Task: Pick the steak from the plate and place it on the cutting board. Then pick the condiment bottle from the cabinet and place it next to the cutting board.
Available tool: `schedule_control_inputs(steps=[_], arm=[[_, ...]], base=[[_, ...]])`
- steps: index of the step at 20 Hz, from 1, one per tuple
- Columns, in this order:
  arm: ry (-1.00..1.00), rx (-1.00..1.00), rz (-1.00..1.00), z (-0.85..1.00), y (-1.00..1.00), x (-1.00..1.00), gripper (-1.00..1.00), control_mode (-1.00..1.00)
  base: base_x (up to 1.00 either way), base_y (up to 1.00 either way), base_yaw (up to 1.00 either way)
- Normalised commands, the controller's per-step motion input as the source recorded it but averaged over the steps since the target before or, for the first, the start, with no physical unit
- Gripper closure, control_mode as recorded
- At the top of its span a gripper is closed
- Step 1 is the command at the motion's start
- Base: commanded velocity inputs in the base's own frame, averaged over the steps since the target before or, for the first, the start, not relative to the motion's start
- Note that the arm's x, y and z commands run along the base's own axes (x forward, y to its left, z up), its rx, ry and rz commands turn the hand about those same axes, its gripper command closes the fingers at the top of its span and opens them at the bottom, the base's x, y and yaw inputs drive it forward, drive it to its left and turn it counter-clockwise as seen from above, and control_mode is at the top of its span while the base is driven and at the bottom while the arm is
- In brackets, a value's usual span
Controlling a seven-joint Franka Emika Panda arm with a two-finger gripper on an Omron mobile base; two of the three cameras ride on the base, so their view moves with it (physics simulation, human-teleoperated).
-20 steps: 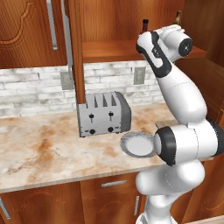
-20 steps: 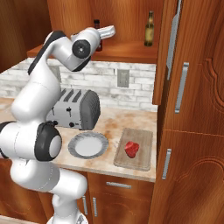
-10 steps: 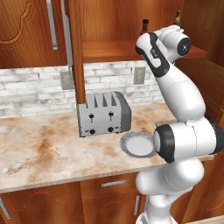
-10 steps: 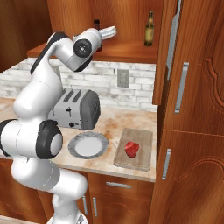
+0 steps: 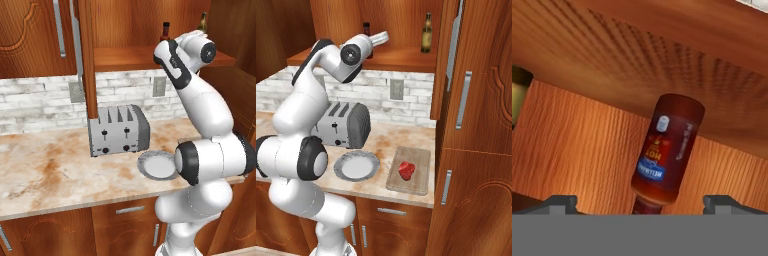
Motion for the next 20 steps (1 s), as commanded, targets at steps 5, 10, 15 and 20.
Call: schedule_control_inputs(steps=[5,10,15,20], arm=[[0.04,0.03,-0.02,0.12,0.22,0.00,-1.00,-1.00],[0.02,0.07,-0.03,0.18,0.16,0.00,-1.00,-1.00],[0.03,0.12,-0.05,0.12,0.06,0.00,-1.00,-1.00],[0.14,0.14,-0.04,0.00,0.14,0.00,-1.00,-1.00]], base=[[0.00,0.00,0.00],[0.00,0.00,0.00],[0.00,0.00,0.00],[0.00,0.00,0.00]])
